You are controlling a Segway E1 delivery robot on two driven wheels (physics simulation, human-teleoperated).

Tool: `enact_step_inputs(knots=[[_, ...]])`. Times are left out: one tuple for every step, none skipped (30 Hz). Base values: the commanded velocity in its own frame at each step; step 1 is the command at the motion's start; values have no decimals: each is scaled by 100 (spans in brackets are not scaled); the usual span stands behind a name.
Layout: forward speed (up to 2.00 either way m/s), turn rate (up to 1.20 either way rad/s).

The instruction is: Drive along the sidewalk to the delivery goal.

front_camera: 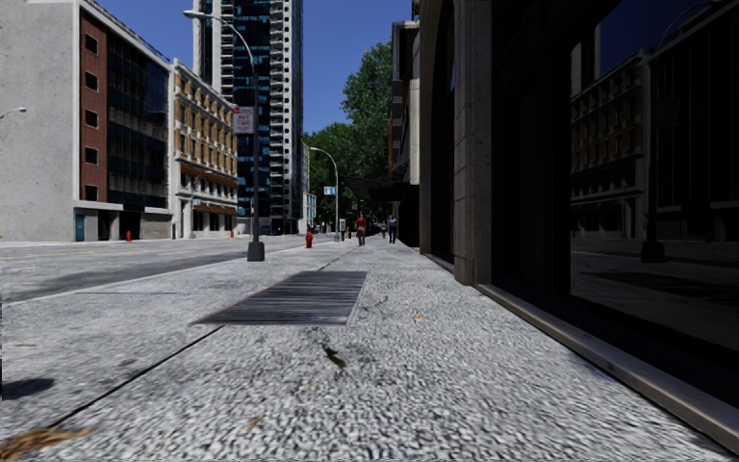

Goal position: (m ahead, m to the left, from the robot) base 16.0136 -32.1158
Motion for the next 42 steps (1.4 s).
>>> enact_step_inputs(knots=[[200, 0], [200, 0], [200, 0], [200, 9], [200, 31], [200, 31], [200, 39], [200, 40], [200, 29], [200, 24], [200, 24], [200, 23], [200, 23], [200, 23], [200, 23], [200, 23], [200, 23], [200, 5], [200, 5], [200, 0], [200, 0], [200, 0], [200, 0], [200, 0], [200, 0], [200, 0], [200, 0], [200, 0], [200, 0], [200, 0], [200, 0], [200, 0], [200, 0], [200, 0], [200, 0], [200, 0], [200, 0], [200, 0], [200, 0], [200, 0], [200, 0], [200, 0]])
